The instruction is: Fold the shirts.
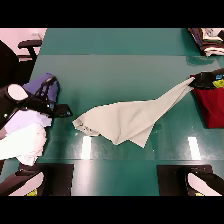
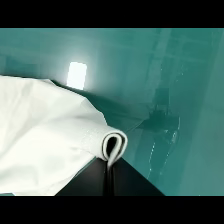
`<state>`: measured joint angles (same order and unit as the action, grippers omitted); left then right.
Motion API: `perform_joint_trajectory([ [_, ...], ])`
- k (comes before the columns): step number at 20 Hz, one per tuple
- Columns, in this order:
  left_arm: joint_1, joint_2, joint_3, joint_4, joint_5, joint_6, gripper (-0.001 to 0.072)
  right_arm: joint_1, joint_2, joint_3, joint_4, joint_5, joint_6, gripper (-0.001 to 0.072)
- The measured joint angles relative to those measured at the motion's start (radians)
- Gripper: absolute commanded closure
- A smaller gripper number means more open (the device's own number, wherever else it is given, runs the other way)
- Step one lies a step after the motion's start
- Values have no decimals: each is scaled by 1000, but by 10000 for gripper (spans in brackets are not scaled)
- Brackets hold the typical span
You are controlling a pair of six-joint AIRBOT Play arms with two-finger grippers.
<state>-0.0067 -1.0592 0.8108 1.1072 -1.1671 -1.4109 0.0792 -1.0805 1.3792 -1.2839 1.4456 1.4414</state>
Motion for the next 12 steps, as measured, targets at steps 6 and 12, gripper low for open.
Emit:
perform_joint_trajectory([
  [6,40,-2,-191,-139,110,64,207,0,0,0,0,-11,0,694],
  [12,-24,-10,-238,-213,237,84,684,0,0,0,0,-12,0,694],
])
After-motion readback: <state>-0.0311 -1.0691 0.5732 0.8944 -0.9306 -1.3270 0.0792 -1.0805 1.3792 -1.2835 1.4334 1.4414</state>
